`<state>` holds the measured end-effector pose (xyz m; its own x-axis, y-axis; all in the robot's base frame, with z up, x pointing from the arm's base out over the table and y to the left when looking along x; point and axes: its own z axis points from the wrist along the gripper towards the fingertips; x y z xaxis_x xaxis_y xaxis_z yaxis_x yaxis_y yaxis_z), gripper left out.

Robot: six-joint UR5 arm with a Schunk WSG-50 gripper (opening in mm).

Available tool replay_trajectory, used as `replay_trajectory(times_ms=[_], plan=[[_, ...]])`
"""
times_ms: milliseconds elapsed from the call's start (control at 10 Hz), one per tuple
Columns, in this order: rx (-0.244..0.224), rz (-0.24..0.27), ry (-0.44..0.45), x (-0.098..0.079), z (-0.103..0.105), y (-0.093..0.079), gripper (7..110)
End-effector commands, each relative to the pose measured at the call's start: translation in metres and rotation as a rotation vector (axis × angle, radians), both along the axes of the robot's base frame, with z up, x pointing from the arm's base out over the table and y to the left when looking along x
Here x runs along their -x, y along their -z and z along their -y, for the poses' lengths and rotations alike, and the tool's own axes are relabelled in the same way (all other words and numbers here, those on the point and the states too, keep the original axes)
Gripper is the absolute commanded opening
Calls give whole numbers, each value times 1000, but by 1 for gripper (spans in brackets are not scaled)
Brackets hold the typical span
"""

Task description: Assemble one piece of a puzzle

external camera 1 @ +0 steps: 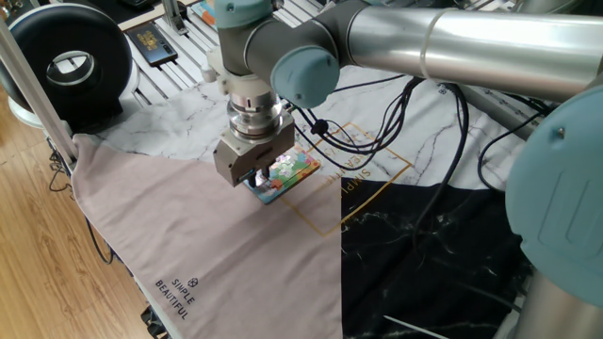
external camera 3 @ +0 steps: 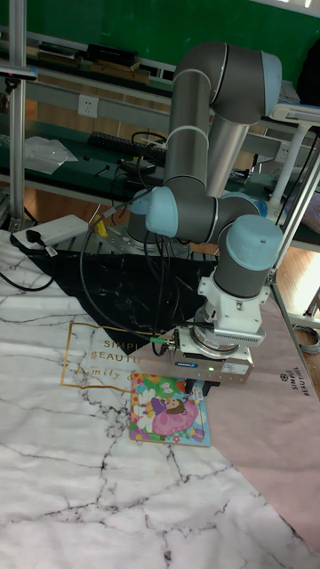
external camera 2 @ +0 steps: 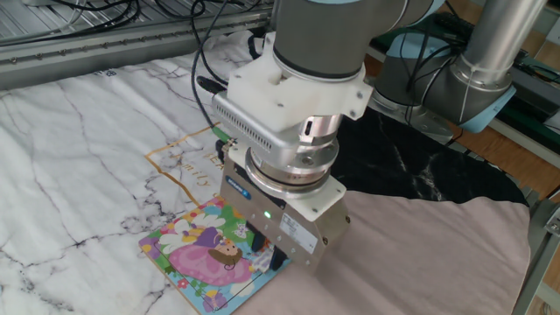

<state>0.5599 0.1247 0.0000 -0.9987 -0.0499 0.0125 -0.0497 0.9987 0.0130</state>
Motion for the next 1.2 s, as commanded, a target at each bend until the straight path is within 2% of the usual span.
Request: replay_trajectory(times_ms=[0, 500, 700, 900, 1100], plan=[[-39, 97, 37, -25, -8, -2, 7], [-6, 95, 51, -24, 1, -2, 7], [-6, 81, 63, -14, 0, -3, 7], [4, 29, 64, 2, -2, -5, 7], [22, -1, 69, 9, 2, -4, 7]])
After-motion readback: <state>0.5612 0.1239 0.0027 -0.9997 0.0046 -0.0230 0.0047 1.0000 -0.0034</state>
